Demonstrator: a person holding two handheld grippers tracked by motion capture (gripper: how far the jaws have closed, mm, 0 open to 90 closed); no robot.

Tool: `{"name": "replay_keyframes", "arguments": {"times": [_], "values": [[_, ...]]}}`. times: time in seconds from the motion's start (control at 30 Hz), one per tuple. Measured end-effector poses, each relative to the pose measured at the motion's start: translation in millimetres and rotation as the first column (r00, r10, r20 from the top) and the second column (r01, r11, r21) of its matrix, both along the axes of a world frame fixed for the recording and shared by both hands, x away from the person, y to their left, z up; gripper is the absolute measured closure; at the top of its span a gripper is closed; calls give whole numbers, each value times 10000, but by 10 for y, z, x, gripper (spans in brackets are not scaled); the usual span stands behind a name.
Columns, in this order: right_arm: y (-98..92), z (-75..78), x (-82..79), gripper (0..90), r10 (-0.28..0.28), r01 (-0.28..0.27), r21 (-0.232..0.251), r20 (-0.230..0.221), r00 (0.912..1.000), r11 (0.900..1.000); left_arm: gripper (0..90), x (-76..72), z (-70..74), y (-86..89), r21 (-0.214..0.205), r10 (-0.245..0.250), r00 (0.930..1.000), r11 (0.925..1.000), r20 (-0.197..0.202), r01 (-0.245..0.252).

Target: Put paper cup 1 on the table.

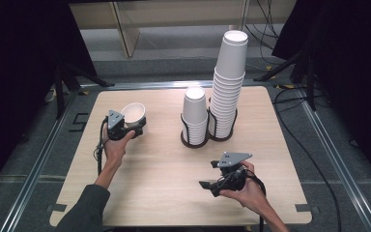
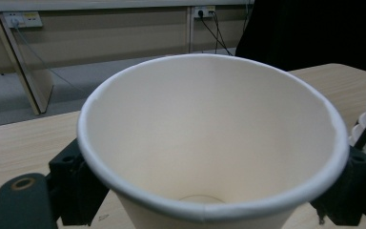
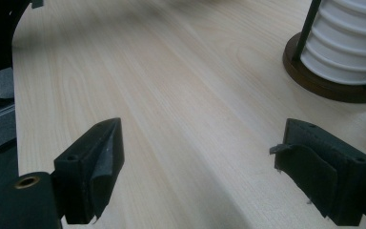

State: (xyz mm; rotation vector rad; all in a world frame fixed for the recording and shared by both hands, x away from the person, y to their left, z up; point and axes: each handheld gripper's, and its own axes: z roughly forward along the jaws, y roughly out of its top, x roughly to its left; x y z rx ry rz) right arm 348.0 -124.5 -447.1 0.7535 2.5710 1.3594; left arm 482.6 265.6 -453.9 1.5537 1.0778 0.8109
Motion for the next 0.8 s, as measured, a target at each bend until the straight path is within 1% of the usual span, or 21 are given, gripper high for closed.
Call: {"name": "replay_keyframes", "arguments": {"times": [0.03, 0.07, 0.2, 0.27, 0.3, 0.37, 0.5, 0.53, 0.57, 0.6, 0.67, 0.73, 0.8], "values": [[-3, 0, 2, 159, 16, -16, -10, 30, 10000, 10000, 139, 20, -13, -1, 93, 49, 10000, 9999, -1, -49], [-7, 1, 6, 159, 24, -24, -30, 114, 9999, 10000, 138, 43, -28, -6, 60, 91, 10000, 9999, 19, -91], [-8, -1, 7, 160, 51, -50, -23, 124, 9999, 10000, 136, 111, -72, -25, 274, 231, 9997, 9994, 63, -233], [-7, 2, 4, 160, 59, -59, 2, 128, 9999, 10000, 134, 137, -94, -33, 317, 196, 9998, 9993, -78, -194], [-8, 3, 5, 160, 60, -60, -6, 143, 9999, 10000, 133, 148, -107, -42, 342, 211, 9997, 9992, -86, -208], [-9, 6, 3, 160, 56, -56, 17, 118, 9999, 10000, 131, 160, -128, -57, 492, 232, 9996, 9985, -145, -225], [-8, 7, 2, 161, 57, -58, 10, 130, 9999, 10000, 127, 192, -176, -67, 558, 224, 9997, 9982, -72, -220], [-8, 8, 2, 161, 70, -71, 9, 157, 9999, 10000, 126, 192, -182, -64, 613, 248, 9995, 9978, -196, -235], [-7, 10, 0, 161, 71, -71, 16, 140, 9999, 10000, 126, 201, -198, -66, 591, 269, 9994, 9979, -195, -257], [-7, 10, 0, 162, 73, -73, 20, 148, 9999, 10000, 125, 200, -203, -62, 712, 314, 9991, 9970, -279, -293], [-6, 12, 0, 161, 109, -109, 42, 155, 9998, 9999, 124, 211, -221, -62, 726, 211, 9996, 9972, -193, -197], [-4, 13, -7, 162, 101, -101, 89, 18, 9999, 9999, 121, 207, -225, -63, 799, 197, 9996, 9966, -183, -182], [-7, 15, -5, 162, 147, -147, 89, -11, 9999, 9999, 119, 208, -231, -58, 788, 169, 9997, 9968, -185, -154]]}}
